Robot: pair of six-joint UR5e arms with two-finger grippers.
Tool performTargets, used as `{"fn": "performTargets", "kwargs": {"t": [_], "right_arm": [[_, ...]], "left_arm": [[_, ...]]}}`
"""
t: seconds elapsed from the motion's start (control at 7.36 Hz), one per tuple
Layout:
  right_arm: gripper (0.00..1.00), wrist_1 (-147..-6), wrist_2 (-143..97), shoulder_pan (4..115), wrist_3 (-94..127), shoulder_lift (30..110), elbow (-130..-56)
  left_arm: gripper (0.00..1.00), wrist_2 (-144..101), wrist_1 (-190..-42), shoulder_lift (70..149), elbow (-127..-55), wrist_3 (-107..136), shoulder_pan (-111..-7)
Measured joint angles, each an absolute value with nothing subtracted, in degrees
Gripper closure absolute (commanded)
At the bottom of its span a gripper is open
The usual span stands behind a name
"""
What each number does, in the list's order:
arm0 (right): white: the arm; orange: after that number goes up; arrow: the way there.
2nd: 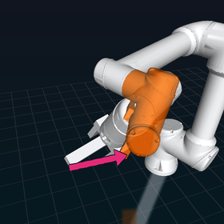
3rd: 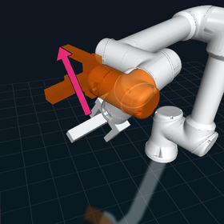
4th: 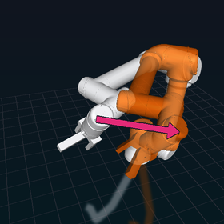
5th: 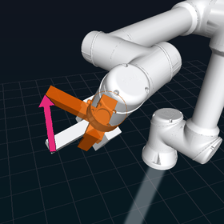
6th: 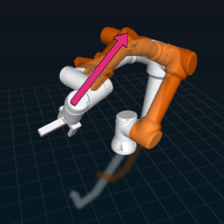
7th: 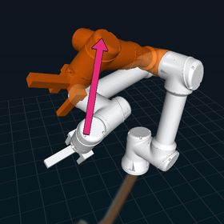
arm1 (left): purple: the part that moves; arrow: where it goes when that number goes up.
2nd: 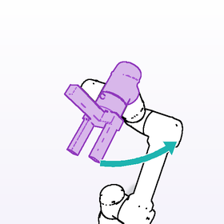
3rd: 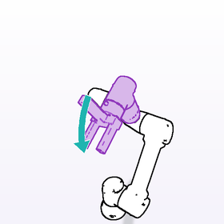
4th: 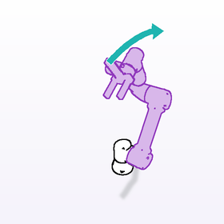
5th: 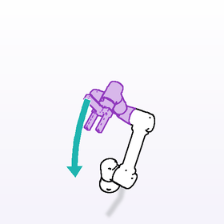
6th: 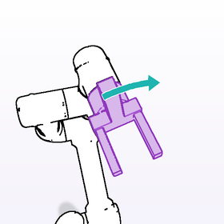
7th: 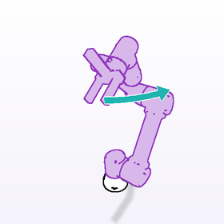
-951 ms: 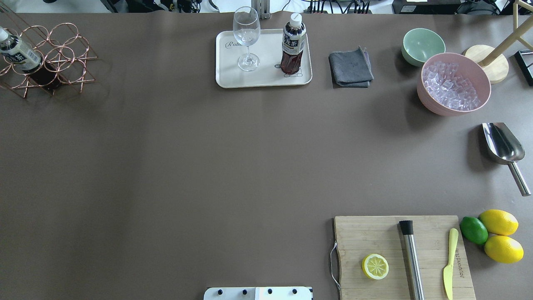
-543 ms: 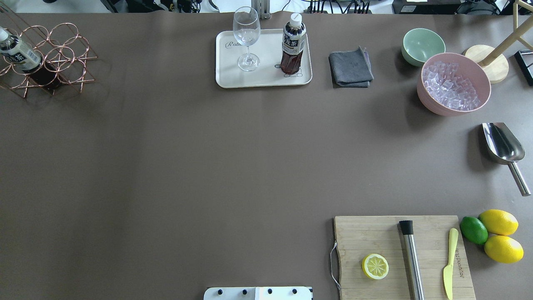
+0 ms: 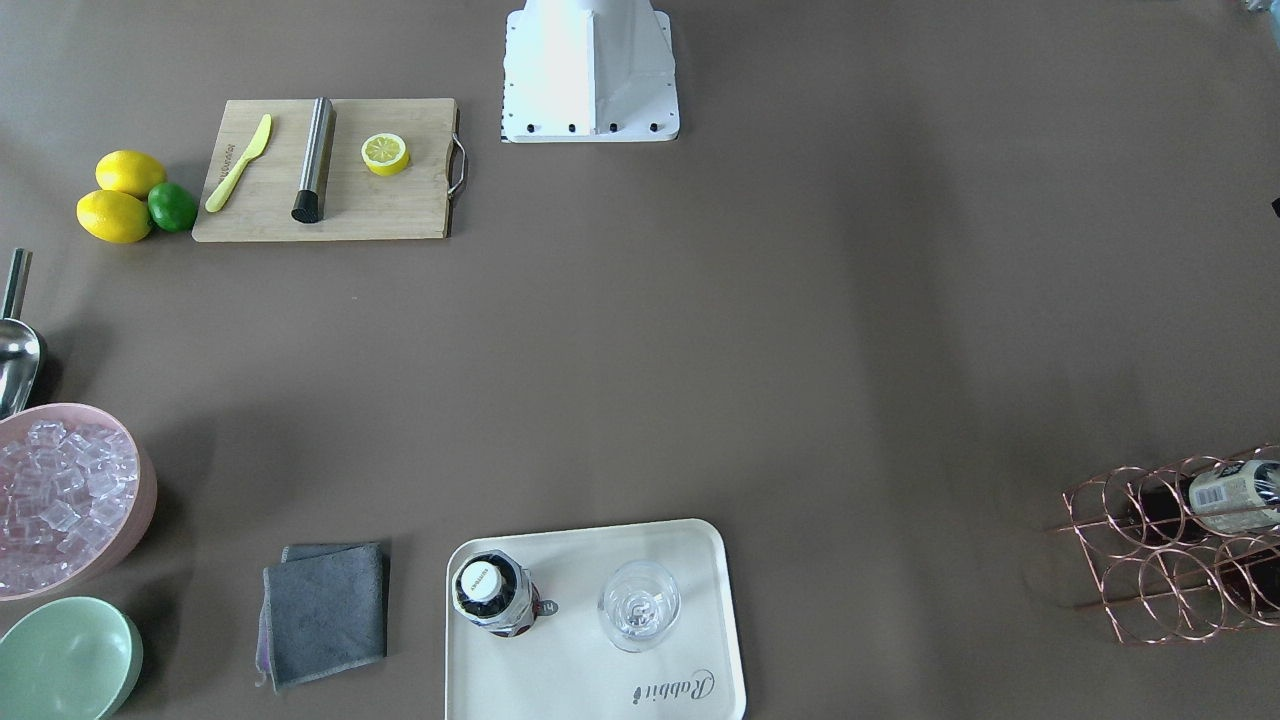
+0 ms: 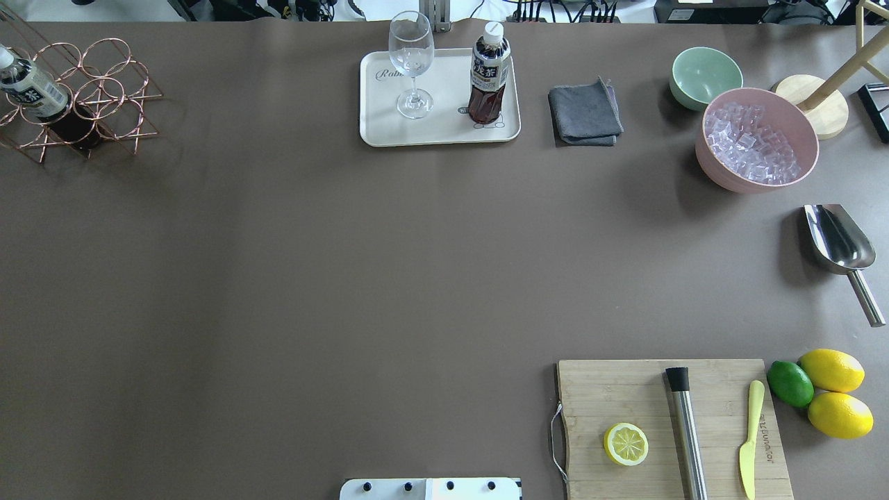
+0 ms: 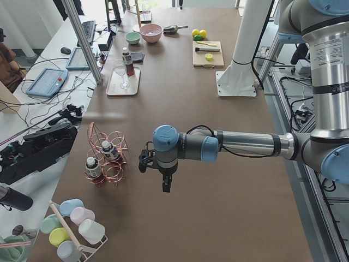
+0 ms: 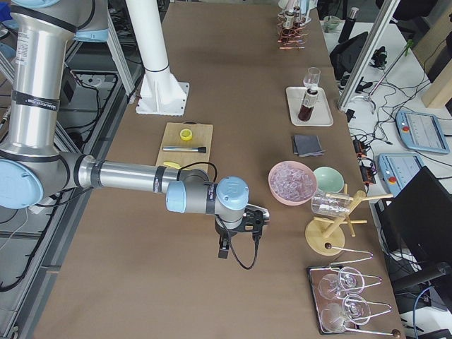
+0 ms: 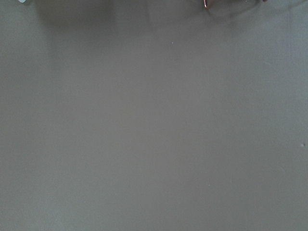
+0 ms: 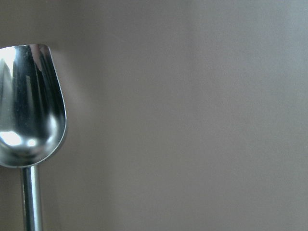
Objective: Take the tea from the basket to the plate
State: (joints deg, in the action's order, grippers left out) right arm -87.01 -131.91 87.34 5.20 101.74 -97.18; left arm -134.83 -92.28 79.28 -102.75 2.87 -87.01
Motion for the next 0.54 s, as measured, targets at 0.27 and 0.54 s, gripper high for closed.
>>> {"fn": "performTargets", "kwargs": {"t": [0.27, 0.54], "right_arm": [[0.0, -86.98, -131.92, 87.55, 5.19, 101.75, -97.34], [0.0, -86.96, -131.92, 87.68, 5.19, 101.75, -97.42]], "left_arm": [[0.02, -134.82, -92.29, 79.28, -102.81, 2.9, -87.01], [0.02, -134.82, -92.36, 79.28, -102.83, 2.9, -87.01]]}}
